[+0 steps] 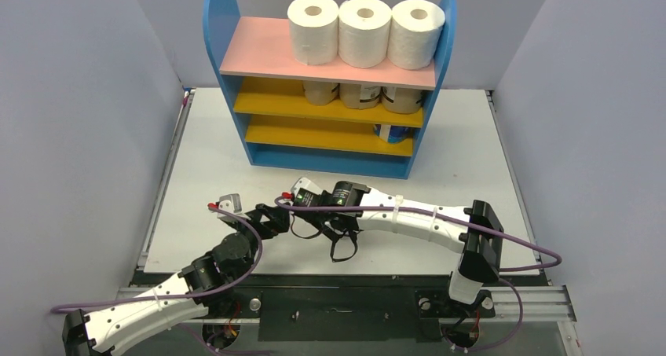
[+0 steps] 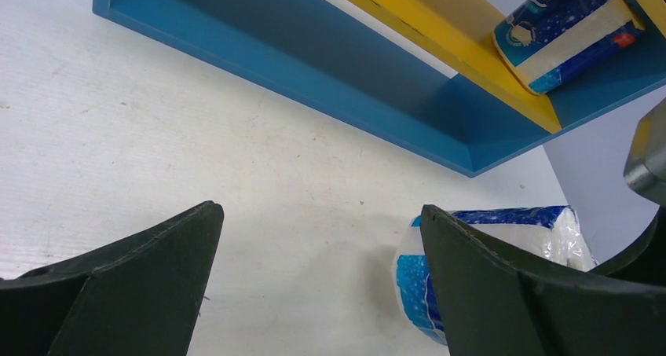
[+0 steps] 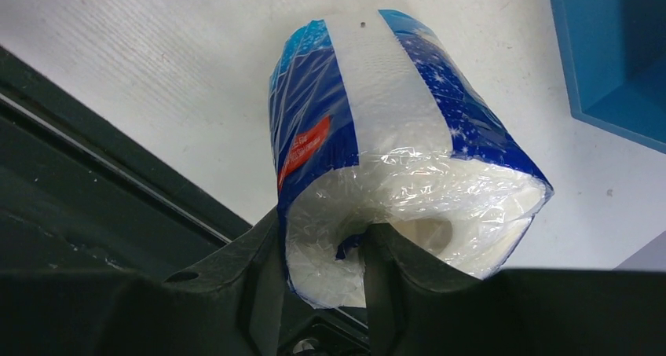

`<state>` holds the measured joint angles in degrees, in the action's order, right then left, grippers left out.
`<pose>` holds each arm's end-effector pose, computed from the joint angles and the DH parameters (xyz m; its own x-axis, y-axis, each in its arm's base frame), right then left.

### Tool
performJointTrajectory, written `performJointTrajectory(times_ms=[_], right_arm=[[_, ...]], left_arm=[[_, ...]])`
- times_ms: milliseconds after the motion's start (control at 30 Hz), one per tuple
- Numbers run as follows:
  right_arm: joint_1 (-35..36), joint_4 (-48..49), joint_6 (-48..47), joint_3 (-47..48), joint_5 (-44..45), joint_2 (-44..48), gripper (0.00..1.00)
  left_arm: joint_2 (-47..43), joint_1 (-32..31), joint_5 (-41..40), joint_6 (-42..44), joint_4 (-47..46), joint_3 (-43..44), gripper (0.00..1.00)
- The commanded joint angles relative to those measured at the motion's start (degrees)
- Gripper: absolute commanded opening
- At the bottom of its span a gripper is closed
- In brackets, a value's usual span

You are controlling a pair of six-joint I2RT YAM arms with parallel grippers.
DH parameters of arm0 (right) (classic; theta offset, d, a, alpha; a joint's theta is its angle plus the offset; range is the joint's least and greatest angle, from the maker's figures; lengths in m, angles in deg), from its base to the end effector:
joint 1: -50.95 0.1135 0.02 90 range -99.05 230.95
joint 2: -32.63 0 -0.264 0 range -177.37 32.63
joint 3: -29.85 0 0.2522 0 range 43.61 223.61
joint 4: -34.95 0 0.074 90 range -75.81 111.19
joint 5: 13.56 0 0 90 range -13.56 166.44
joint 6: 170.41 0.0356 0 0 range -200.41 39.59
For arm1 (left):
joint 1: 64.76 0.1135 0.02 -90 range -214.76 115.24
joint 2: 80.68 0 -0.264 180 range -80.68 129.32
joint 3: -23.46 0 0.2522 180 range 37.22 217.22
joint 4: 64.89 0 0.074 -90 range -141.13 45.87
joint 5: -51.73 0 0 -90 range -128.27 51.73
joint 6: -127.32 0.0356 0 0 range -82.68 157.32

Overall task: Place and organize the paper towels onto the shelf
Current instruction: Move the paper towel to the center of the board.

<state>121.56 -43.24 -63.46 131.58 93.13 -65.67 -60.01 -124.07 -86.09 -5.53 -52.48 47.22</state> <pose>0.1219 0.3157 0.2855 -0.5625 -0.7571 -0.3322 -0.7469 0.6376 -0.1884 0.0847 -0.0910 0.2044 -0.1995 -0.5586 -0.8051 0.0935 0.8070 -0.5831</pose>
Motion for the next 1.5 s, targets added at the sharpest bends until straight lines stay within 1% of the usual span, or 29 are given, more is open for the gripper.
performJointTrajectory(times_ms=[0, 133, 300, 400, 667, 867, 1000, 1200, 1267, 1333, 1400, 1433, 1467], right_arm=[[0.1, 0.3, -3.9, 0.3, -3.2, 0.1, 0.32], [-0.7, 2.5, -4.4, -1.0, -7.6, 0.4, 0.34], [-1.4, 2.8, -5.3, -1.5, -9.2, -0.1, 0.35], [-1.7, 3.2, -5.0, -1.7, -8.6, -0.5, 0.36], [-2.0, 4.1, -3.7, -2.3, -7.6, -2.0, 0.43], [-1.9, 4.3, -2.6, -2.1, -7.2, -2.1, 0.48], [-1.4, 3.2, -2.0, -1.0, -6.5, 0.1, 0.54], [-0.6, 1.8, -1.0, -0.1, -5.0, 4.3, 0.59], [-0.6, 3.1, -0.6, -0.4, -4.7, 6.3, 0.59], [-1.1, 6.1, 1.1, -2.7, -1.1, 8.8, 0.58], [-2.3, 11.5, 2.5, -6.7, -0.4, 12.1, 0.58], [-2.8, 16.0, 3.3, -8.6, -0.9, 13.4, 0.57], [-3.7, 18.5, 3.7, -11.8, -2.0, 16.0, 0.57]], left_arm=[[0.0, -0.1, -1.1, -0.7, 0.6, 0.8, 0.97], [0.4, -0.1, -1.3, -0.9, 0.6, 0.8, 0.97], [0.4, -0.1, -1.3, -1.1, 0.6, 0.9, 0.97], [0.7, -0.1, -1.7, -1.2, 0.7, 0.9, 0.97], [-0.3, -0.1, -2.2, -1.6, 1.2, 0.7, 0.97], [-1.0, -0.1, -2.3, -1.7, 3.9, 0.8, 0.97], [-1.8, -0.1, -2.8, -1.3, 4.5, 1.0, 0.97], [-2.3, -0.1, -2.7, -0.6, 5.0, 1.6, 0.96], [-2.3, -0.1, -2.5, -0.7, 5.8, 1.9, 0.96], [-2.2, -0.1, -2.8, -1.6, 6.9, 2.2, 0.96], [-2.0, -0.1, -3.5, -3.2, 8.2, 2.5, 0.96], [-1.9, -0.1, -3.8, -4.2, 8.6, 2.6, 0.96], [-1.8, -0.1, -3.8, -4.9, 9.5, 3.0, 0.96]])
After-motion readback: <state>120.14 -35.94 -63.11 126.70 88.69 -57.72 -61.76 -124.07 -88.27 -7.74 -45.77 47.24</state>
